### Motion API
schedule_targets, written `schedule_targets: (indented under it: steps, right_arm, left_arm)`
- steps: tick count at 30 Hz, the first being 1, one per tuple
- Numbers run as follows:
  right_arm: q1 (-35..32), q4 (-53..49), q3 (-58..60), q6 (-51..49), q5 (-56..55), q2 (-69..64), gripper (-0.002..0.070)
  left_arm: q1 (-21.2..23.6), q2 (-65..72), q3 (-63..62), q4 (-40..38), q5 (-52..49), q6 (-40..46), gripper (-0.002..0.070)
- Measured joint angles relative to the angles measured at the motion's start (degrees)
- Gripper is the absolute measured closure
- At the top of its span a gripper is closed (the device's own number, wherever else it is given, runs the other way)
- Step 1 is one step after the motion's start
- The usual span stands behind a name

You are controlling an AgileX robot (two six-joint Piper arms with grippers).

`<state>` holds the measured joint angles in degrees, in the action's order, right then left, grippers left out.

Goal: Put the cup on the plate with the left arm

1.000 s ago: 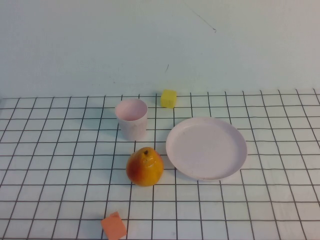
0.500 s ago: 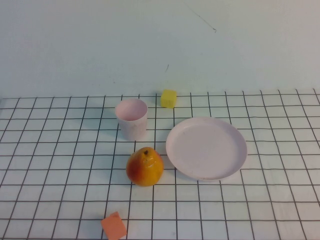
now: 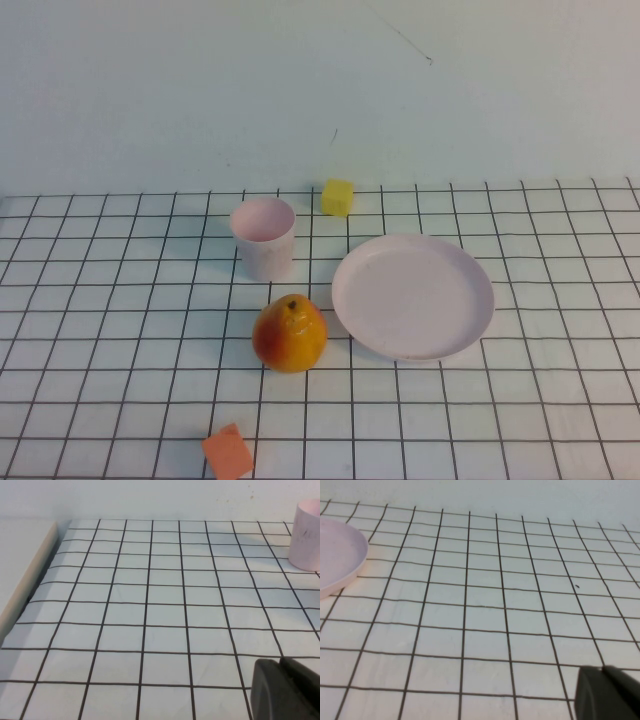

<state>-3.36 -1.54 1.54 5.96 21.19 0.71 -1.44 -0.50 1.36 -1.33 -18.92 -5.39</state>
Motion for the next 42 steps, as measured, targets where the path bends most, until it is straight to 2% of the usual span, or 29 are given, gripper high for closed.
schedule_targets:
  steps: [15,20,29,32,39,42]
  right_arm:
    - [0.0,0.0,0.0,0.0,0.0,0.0,0.0678]
    - [0.0,0.0,0.0,0.0,0.0,0.0,0.0678]
    - [0.0,0.0,0.0,0.0,0.0,0.0,0.0678]
    - [0.0,0.0,0.0,0.0,0.0,0.0,0.0678]
    - [0.0,0.0,0.0,0.0,0.0,0.0,0.0678]
    - [0.0,0.0,0.0,0.0,0.0,0.0,0.0678]
  left_arm:
    - [0.0,0.0,0.0,0.0,0.0,0.0,0.0677]
    - [0.0,0.0,0.2,0.9,4.2,0.0,0.0677]
    - [0.0,0.0,0.2,2.2,19.5,0.0,0.0677]
    - [0.0,0.0,0.2,2.8,29.2,0.2,0.0677]
    - [0.0,0.0,0.2,2.7,59.2,0.3,0.0677]
    - [0.0,-0.2,0.2,1.3,64.8,0.4,0.0677]
